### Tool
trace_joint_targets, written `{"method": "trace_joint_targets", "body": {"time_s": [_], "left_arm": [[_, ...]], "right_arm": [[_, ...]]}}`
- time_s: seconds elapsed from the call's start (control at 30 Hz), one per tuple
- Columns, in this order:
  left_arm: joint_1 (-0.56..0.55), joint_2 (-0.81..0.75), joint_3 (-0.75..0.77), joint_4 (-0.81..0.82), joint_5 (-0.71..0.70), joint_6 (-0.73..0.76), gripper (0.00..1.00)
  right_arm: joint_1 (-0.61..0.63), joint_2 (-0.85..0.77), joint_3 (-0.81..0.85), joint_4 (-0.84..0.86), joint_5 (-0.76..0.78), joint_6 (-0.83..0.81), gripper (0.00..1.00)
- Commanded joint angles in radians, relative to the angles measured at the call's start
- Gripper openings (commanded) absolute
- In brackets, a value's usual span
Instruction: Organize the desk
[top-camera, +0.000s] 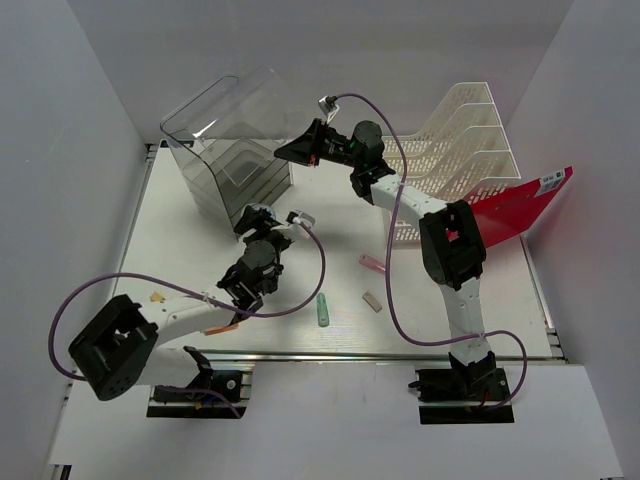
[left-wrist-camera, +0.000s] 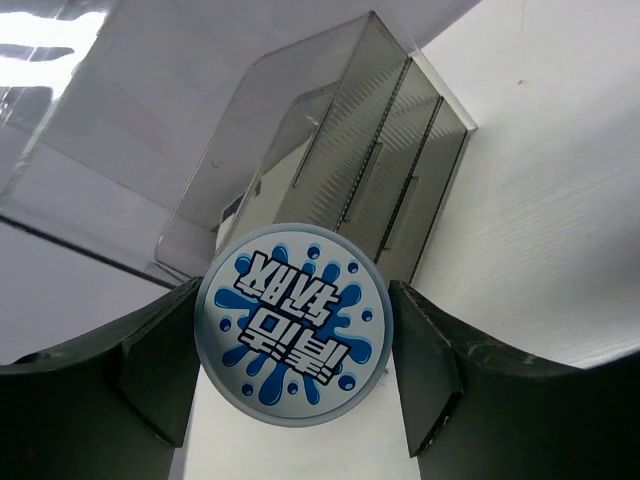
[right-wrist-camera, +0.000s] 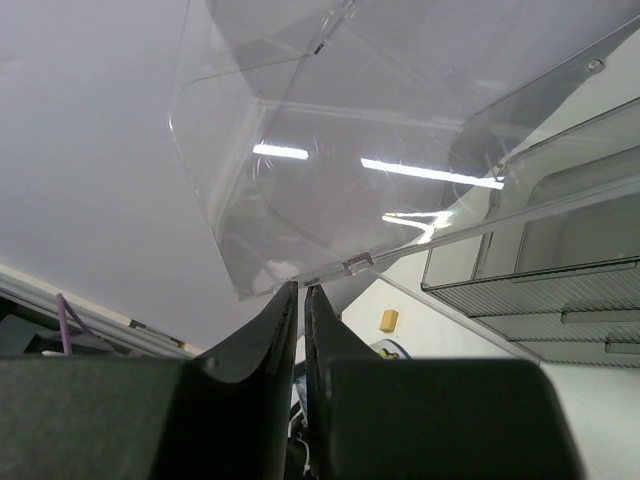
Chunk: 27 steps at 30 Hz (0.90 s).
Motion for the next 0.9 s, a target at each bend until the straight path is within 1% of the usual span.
{"method": "trace_joint_targets", "body": {"time_s": [0.0, 0.1, 0.3, 0.47, 0.53, 0.77, 0.8, 0.87], "left_arm": [[0.004, 0.027, -0.002, 0.156, 0.01, 0.138, 0.0], [0.004, 0.05, -0.011, 0.228, 0.014, 0.188, 0.0], [0.013, 0.126, -0.023, 0.374, 0.026, 0.345, 0.0], [0.022, 0.189, -0.017, 0.417, 0.048, 0.448, 0.0], [0.033, 0.225, -0.017, 0.48, 0.046, 0.507, 0.0], [0.053, 0.307, -0.006, 0.595, 0.049, 0.645, 0.0], [0.053, 0.317, -0.003, 0.641, 0.049, 0.676, 0.0], [0.063, 0.341, 0.009, 0.673, 0.046, 0.705, 0.0]], "right_arm": [[0.0, -0.045, 0.055, 0.042, 0.031, -0.032, 0.1], [0.003, -0.051, 0.057, 0.038, 0.031, -0.041, 0.1], [0.003, -0.052, 0.055, 0.029, 0.033, -0.047, 0.11], [0.002, -0.055, 0.057, 0.012, 0.035, -0.067, 0.11], [0.0, -0.055, 0.061, 0.001, 0.036, -0.075, 0.11], [0.002, -0.059, 0.064, -0.005, 0.036, -0.081, 0.11], [0.007, -0.061, 0.064, -0.005, 0.036, -0.082, 0.11], [0.003, -0.062, 0.064, -0.01, 0.038, -0.084, 0.11]]}}
